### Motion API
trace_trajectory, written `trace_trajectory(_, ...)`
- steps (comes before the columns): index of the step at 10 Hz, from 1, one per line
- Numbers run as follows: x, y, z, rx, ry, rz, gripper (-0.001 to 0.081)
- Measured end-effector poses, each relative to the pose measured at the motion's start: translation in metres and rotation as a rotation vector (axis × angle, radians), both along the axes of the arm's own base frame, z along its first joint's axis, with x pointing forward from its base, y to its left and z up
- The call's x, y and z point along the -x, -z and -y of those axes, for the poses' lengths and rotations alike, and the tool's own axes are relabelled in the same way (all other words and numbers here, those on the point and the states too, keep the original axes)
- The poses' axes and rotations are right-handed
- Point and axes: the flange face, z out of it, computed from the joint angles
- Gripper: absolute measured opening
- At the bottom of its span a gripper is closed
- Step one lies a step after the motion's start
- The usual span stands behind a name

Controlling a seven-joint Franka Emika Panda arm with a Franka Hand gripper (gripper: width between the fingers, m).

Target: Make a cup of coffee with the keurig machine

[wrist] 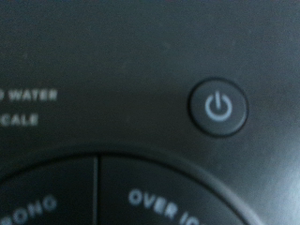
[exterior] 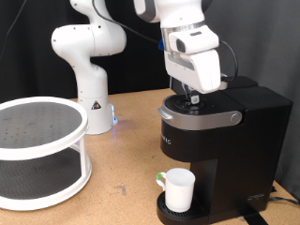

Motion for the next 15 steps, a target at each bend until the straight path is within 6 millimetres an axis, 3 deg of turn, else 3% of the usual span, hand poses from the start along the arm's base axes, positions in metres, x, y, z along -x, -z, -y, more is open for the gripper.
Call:
trace_trajectory(7, -0.009, 0.002, 0.018, -0.064, 0.040, -0.198, 0.0000)
trace_trajectory(15, -0.024, 0.005, 0.034, -0.132, 0.059, -0.240, 0.0000)
